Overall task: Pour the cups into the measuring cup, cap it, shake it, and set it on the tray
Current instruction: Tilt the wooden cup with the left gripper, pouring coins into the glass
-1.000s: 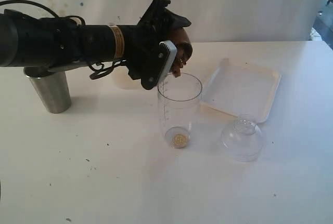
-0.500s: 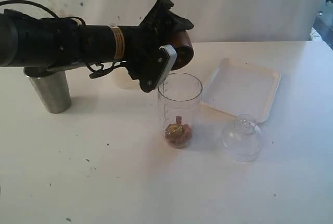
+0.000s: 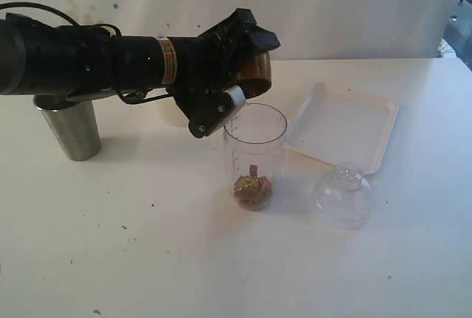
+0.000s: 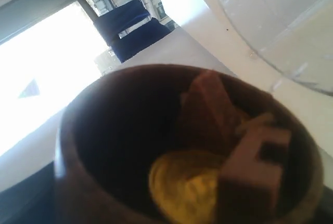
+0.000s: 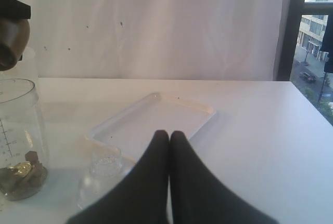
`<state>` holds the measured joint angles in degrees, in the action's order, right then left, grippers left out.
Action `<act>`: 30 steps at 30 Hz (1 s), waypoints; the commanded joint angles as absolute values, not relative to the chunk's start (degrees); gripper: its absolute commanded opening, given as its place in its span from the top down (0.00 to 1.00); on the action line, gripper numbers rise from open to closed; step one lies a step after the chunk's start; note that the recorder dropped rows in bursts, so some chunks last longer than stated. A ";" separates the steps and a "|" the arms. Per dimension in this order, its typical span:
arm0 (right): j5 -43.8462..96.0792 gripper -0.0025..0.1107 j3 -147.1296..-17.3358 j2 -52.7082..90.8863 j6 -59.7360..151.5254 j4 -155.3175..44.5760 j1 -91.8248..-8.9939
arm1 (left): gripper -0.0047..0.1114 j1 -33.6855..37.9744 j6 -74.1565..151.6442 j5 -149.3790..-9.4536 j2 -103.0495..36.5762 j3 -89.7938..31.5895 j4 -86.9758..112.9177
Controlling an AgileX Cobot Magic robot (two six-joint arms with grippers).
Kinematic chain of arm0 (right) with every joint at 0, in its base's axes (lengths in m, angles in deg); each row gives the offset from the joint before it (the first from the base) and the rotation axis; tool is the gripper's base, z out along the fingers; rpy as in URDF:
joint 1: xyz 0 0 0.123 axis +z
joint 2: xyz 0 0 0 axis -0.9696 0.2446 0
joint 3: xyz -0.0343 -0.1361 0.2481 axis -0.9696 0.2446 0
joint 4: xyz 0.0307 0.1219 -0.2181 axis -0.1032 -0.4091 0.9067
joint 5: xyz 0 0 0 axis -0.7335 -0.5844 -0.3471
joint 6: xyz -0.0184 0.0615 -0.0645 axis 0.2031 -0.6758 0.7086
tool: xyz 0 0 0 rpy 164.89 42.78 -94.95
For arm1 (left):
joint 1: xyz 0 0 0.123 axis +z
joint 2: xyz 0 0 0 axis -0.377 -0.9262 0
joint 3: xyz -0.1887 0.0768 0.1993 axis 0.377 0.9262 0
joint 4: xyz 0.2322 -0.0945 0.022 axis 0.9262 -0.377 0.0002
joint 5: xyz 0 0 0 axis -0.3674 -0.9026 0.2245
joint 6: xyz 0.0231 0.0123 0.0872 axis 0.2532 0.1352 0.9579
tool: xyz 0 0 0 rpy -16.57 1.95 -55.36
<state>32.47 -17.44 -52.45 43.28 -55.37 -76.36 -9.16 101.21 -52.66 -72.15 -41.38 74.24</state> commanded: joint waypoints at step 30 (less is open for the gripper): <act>32.45 0.98 -17.34 -52.71 42.98 -55.37 -76.57 | 0.96 -9.26 90.97 -42.23 -71.78 -41.58 71.36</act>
<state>32.47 -17.44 -52.45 43.28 -55.37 -76.36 -9.16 98.83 -44.86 -72.15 -41.38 74.84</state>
